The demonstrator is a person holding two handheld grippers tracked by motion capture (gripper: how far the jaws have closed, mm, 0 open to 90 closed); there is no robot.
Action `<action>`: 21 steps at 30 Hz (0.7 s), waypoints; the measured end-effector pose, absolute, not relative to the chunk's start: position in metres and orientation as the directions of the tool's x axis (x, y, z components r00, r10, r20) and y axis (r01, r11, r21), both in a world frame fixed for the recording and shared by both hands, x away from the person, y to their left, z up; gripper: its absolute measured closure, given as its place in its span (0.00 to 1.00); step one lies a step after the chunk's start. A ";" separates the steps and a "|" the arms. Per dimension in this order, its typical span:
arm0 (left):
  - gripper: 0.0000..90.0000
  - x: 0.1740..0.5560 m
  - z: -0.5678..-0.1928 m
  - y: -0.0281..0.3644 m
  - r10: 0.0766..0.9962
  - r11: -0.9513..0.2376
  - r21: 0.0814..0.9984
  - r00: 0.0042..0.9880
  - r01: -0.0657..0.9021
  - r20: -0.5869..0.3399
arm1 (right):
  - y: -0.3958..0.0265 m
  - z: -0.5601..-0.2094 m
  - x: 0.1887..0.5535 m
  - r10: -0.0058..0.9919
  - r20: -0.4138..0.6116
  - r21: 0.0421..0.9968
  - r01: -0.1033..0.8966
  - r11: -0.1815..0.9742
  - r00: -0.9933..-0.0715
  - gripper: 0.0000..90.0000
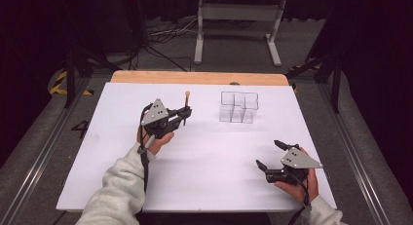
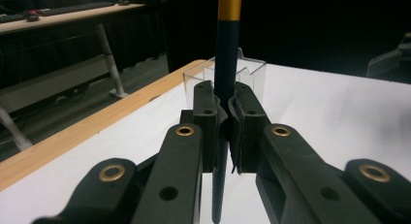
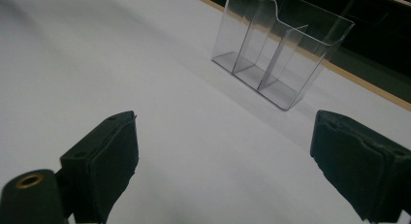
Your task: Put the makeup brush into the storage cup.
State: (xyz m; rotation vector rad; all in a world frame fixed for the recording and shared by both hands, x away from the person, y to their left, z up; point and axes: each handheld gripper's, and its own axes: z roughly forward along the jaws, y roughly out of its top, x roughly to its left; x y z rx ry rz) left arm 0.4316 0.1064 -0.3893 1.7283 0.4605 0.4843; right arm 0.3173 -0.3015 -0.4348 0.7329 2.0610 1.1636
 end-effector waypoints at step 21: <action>0.92 0.452 -0.369 0.046 0.478 -0.194 0.981 0.875 0.016 0.080 | -0.305 -0.433 0.316 0.733 -0.258 0.892 0.137 0.431 -0.629 0.12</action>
